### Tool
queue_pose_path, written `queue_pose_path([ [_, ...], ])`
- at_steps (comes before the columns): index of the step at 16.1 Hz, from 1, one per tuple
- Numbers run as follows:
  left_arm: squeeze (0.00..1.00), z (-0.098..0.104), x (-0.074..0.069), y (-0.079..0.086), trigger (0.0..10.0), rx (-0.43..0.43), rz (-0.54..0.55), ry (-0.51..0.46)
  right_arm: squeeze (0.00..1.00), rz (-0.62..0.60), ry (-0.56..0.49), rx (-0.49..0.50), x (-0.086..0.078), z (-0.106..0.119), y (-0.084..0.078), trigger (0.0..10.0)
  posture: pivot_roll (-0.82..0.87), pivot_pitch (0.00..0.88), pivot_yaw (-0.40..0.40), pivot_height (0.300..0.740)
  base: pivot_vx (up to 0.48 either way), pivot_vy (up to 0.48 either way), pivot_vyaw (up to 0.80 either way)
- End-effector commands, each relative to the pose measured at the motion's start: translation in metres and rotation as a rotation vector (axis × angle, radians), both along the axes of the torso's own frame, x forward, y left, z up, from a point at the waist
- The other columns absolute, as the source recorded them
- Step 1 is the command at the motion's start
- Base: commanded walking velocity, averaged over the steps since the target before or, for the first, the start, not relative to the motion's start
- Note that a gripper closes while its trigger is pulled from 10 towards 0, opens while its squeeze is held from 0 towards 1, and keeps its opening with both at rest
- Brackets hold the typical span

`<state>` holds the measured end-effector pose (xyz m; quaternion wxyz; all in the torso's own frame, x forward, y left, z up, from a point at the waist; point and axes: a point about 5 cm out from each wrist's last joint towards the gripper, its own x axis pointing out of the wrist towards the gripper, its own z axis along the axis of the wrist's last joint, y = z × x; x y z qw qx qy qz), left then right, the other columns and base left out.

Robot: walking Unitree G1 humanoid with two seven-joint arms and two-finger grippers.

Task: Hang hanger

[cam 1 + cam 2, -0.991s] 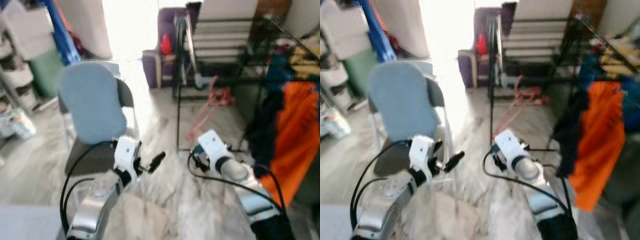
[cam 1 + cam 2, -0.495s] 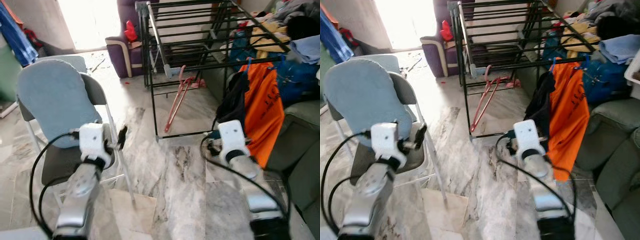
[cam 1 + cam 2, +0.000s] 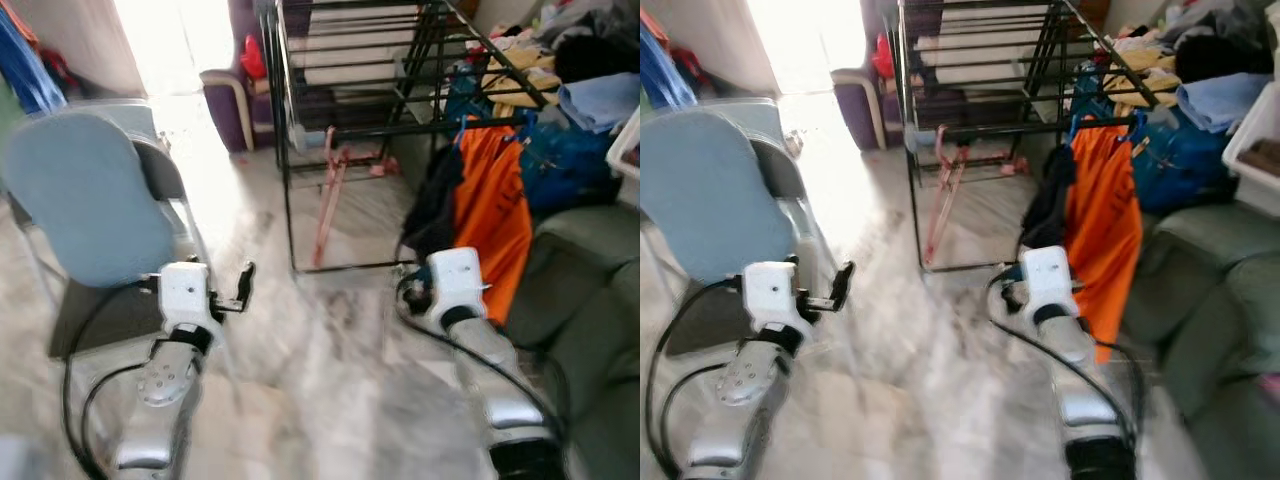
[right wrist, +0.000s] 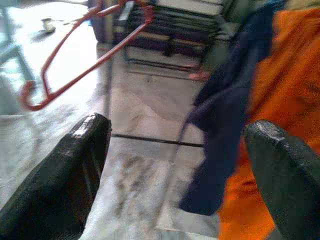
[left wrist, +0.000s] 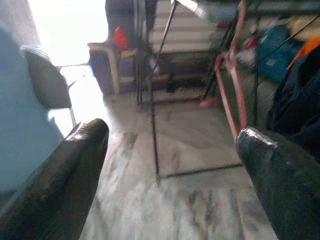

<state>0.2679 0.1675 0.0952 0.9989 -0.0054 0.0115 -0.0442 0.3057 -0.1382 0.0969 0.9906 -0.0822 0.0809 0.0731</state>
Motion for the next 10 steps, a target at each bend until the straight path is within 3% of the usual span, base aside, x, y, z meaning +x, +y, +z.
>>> queue_pose_path([
  [1,0.0,0.005,0.002,0.0,10.0,-0.001,0.007,-0.02,0.0,0.027,-0.021,0.004,0.001,0.003,0.001,10.0,-0.04,0.0,0.03,0.74,0.0,-0.48,0.0],
  [7,0.0,0.008,0.009,0.018,10.0,0.028,0.136,-0.036,0.0,0.049,0.016,-0.013,0.003,-0.002,0.003,10.0,-0.04,0.0,0.025,0.74,0.0,-0.054,0.0],
  [10,0.0,0.01,0.01,0.019,10.0,0.051,0.152,-0.045,0.0,0.089,-0.012,-0.036,0.003,-0.001,0.009,10.0,-0.04,0.0,0.026,0.74,0.0,0.0,0.0],
])
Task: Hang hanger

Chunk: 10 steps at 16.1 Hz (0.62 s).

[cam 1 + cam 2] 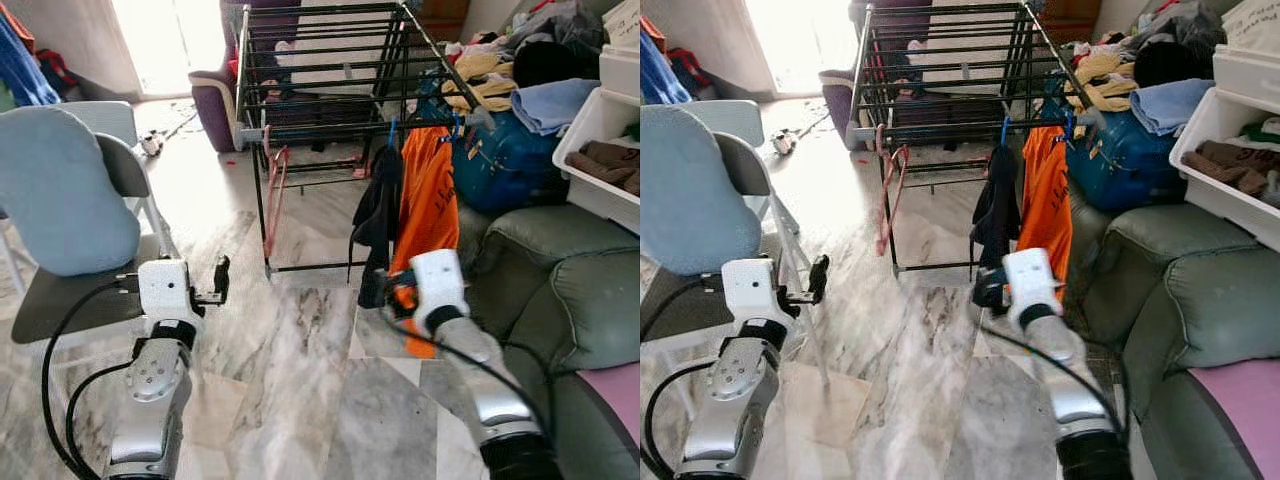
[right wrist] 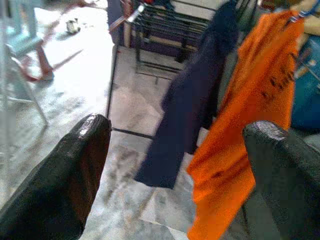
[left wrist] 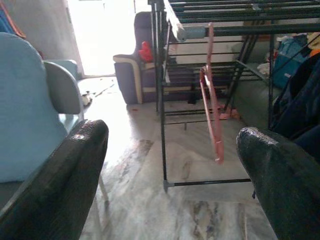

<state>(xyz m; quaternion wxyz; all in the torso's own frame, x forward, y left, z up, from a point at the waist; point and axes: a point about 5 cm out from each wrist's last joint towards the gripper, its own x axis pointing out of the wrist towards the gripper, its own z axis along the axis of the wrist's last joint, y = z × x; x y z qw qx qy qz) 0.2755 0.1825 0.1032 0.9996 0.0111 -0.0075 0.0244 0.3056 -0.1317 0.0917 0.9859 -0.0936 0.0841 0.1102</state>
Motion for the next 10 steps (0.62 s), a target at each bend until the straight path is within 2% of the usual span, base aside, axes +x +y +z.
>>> queue_pose_path([
  [1,0.0,0.002,0.0027,0.0031,10.0,0.015,0.006,-0.003,0.0,0.042,0.001,0.033,0.0001,0.0032,0.0069,10.0,-0.04,0.0,0.025,0.74,0.0,0.0,0.0],
  [4,0.0,-0.0015,0.0026,0.0046,10.0,0.022,0.036,0.018,0.0,0.111,0.034,0.026,-0.0035,0.0008,0.0135,10.0,-0.04,0.0,0.022,0.74,0.0,0.0,0.0],
  [7,0.0,-0.0033,0.0023,0.0008,10.0,0.001,0.022,0.03,0.0,0.132,0.019,0.04,-0.0015,0.0056,0.016,10.0,-0.04,0.0,0.016,0.74,0.0,0.0,0.8],
  [10,0.0,-0.005,0.001,0.0025,10.0,0.027,0.045,0.034,0.0,0.134,0.021,0.047,-0.0021,0.0057,0.0156,10.0,-0.04,0.0,0.015,0.74,0.0,0.0,0.8],
])
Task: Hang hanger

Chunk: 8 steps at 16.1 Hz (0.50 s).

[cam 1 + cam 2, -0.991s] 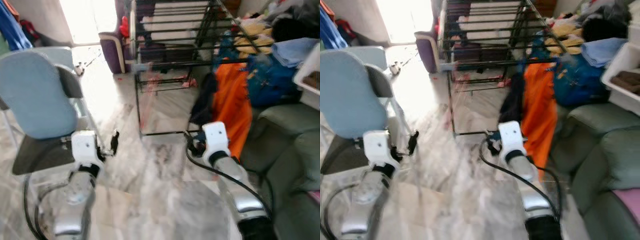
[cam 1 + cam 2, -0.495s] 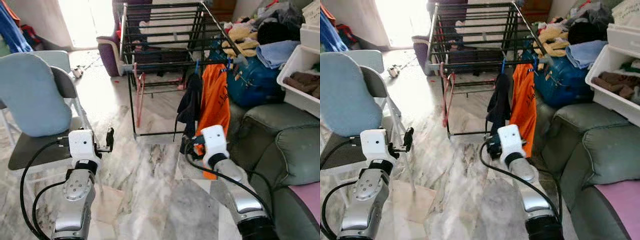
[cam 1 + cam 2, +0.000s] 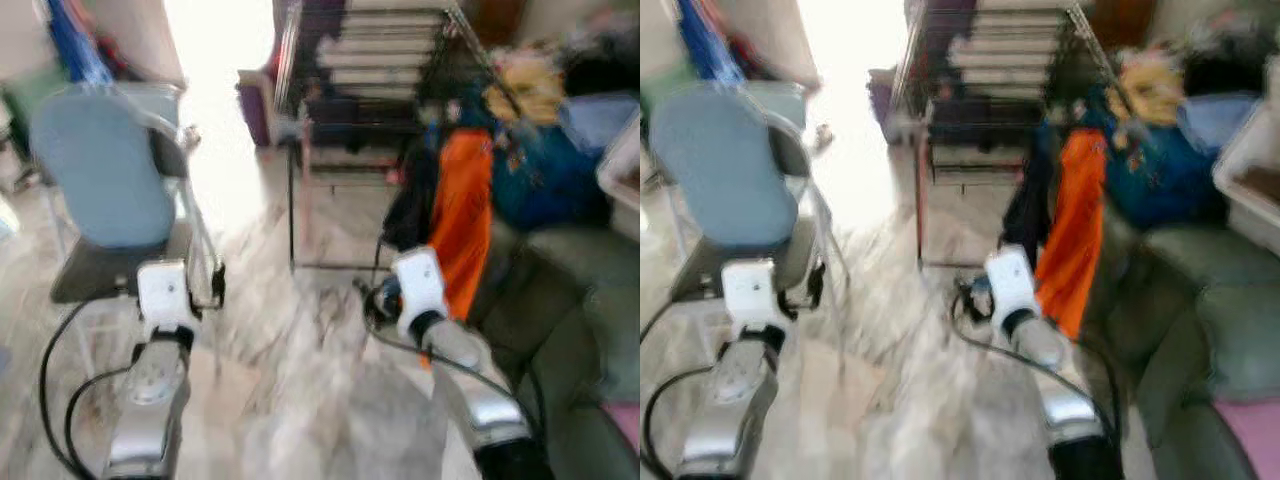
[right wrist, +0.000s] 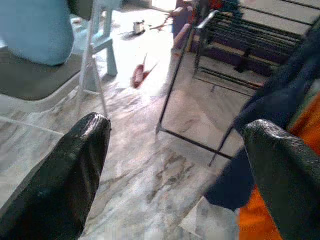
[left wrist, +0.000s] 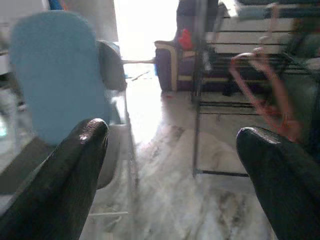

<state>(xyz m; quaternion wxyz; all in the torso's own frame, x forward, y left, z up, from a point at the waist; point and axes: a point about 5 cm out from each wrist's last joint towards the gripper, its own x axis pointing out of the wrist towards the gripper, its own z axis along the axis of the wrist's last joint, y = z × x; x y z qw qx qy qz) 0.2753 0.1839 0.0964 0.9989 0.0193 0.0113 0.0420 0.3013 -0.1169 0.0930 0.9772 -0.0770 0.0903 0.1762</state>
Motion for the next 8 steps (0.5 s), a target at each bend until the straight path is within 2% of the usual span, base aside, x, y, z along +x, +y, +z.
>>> queue_pose_path([
  [1,0.0,0.0014,0.0019,0.0019,10.0,0.021,0.02,-0.001,0.0,0.008,-0.009,0.008,0.0021,0.0046,0.0013,10.0,-0.04,0.0,0.013,0.74,0.0,0.0,0.8],
  [8,0.0,0.0013,0.0039,0.0007,10.0,0.022,0.028,0.009,0.0,0.014,-0.014,0.025,0.0032,0.0075,0.0027,10.0,-0.04,0.0,0.014,0.74,0.0,0.0,0.8],
])
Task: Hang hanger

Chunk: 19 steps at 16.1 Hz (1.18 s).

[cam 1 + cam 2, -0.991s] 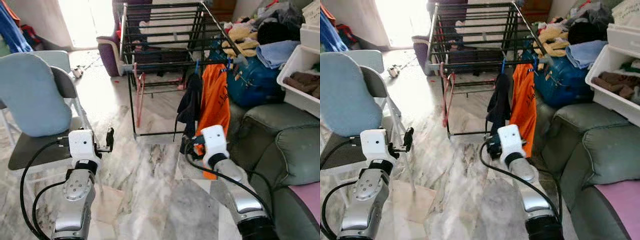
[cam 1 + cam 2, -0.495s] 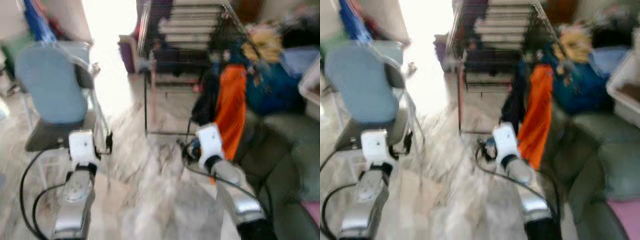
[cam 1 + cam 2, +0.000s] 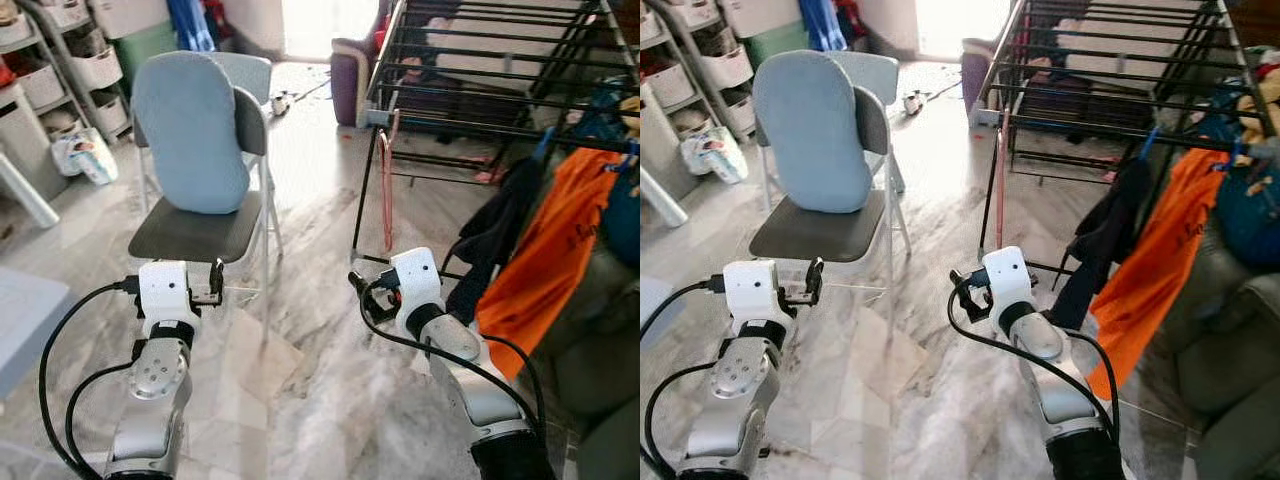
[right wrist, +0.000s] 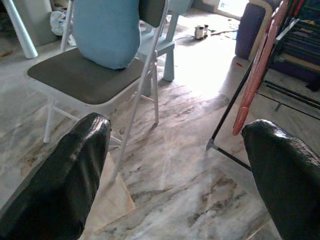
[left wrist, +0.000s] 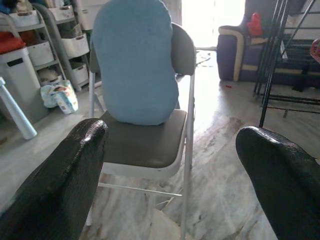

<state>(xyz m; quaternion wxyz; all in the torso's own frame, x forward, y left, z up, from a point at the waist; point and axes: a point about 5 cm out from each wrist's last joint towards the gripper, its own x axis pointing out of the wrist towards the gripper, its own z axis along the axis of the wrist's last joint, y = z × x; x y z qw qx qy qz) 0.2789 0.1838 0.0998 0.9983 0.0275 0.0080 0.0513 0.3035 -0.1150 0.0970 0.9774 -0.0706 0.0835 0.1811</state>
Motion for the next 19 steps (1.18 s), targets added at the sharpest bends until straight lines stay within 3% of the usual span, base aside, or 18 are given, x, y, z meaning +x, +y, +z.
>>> queue_pose_path([
  [1,0.0,-0.0021,0.0011,0.0012,10.0,0.011,0.016,0.017,0.0,0.005,-0.006,0.012,0.0017,0.0044,0.001,10.0,-0.04,0.0,0.013,0.74,0.0,0.0,0.8],
  [7,0.0,-0.0051,0.0004,0.0021,10.0,0.03,0.031,0.037,0.0,0.001,-0.009,0.055,0.0036,0.007,0.0016,10.0,-0.03,0.0,0.009,0.74,0.0,0.0,0.75],
  [19,0.0,-0.0053,0.0047,0.0018,10.0,0.031,0.031,0.04,0.0,-0.001,-0.006,0.084,0.0066,0.008,0.0022,10.0,-0.03,0.0,0.015,0.74,-0.217,0.0,0.0],
])
